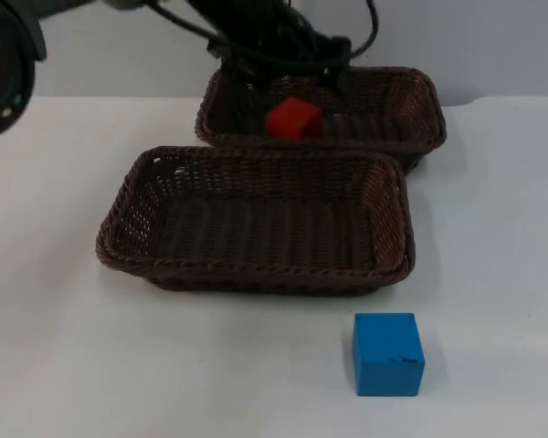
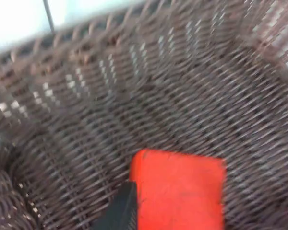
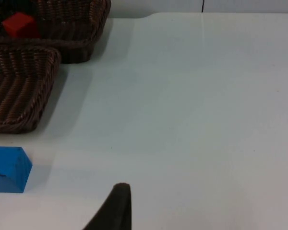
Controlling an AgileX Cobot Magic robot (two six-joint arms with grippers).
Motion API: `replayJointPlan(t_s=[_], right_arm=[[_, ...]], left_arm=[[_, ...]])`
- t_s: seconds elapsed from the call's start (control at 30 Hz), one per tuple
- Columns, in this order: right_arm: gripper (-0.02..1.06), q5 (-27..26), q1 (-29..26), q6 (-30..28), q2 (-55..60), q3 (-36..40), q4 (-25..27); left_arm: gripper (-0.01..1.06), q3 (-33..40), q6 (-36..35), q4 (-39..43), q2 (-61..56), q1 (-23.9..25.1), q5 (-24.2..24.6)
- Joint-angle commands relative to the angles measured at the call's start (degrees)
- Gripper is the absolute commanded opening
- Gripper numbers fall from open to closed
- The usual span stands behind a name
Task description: Pick up one cube with the left hand and place it into the upper basket. Pick up one cube with the right hand and place it into the lower basket.
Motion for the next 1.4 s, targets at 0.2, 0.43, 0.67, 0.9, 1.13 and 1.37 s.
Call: replayJointPlan(t_s=[0.2,0.43,0.67,0.9,1.13,1.37], right_arm=[[1.05,-0.31,-0.3,-0.85,-0.19,0.38,-0.21],[1.05,-0.31,-0.3,-0.85,-0.19,0.38,-0.21],[1.05,-0.31,-0.3,-0.85,-0.19,0.38,-0.21],[1.05,-0.31,-0.3,-0.85,-0.19,0.38,-0.21],[1.05,-0.31,-0.3,-0.85,-0.19,0.38,-0.21],[1.05,-0.31,-0.3,-0.85,-0.19,0.38,-0.21]], left_arm=[[1.05,-0.76,-1.74,2.36,-7.24,0.04,7.8],[1.05,2.11,-1.74,3.66,-13.15,0.04,10.39],[1.05,8.41,-1.74,4.92,-18.96,0.04,10.14],[1.05,13.88,-2.04,5.41,-24.22,0.04,10.85],[1.05,18.88,-3.58,6.06,-30.35,0.04,10.7],[1.05,26.24,-3.69,6.56,-38.46,0.04,8.23]])
